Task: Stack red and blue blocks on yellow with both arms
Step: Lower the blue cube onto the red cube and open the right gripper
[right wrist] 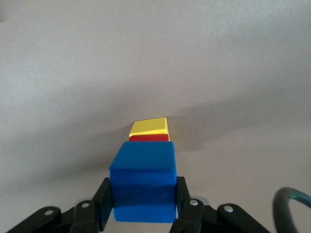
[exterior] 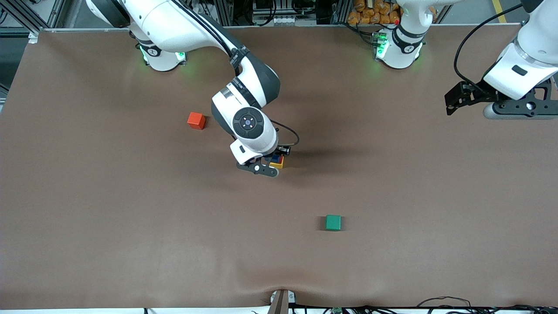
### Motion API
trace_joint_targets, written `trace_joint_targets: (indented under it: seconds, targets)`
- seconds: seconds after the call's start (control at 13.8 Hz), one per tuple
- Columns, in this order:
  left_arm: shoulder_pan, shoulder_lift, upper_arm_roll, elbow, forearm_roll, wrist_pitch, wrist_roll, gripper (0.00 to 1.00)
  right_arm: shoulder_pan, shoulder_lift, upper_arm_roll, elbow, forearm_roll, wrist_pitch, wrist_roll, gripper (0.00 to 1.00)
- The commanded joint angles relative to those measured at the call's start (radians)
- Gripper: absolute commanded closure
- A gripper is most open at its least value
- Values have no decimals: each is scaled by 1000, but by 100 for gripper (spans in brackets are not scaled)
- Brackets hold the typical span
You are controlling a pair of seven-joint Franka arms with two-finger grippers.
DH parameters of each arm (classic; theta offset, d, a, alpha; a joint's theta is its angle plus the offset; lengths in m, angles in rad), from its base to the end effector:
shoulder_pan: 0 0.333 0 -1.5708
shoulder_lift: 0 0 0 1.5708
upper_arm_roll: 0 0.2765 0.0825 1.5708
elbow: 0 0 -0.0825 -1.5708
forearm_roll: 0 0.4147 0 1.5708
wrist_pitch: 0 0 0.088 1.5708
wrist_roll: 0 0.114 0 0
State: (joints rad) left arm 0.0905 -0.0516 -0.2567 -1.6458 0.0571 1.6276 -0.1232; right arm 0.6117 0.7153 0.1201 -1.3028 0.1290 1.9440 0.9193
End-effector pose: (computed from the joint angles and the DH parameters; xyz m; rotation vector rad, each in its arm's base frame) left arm 0.5694 -0.0922 0.5744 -3.0753 0.0695 -0.0638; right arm 0.5499 0.4850 0.2666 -3.0176 0.4028 0.2944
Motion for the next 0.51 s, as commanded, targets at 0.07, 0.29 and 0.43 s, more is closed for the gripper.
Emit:
trace_joint_targets:
  seconds: [0.07,0.29,0.43]
  targets:
    - [5,16,-6,12,-8,11,17,0,-4,-14,10,-35,12,23,-4,93]
    - [0,15,-12,12,-10,12,17,0,0,-14,12,-35,12,23,-4,93]
    - [0,12,-15,12,-11,11,17,0,3,-14,12,-36,12,21,-4,87]
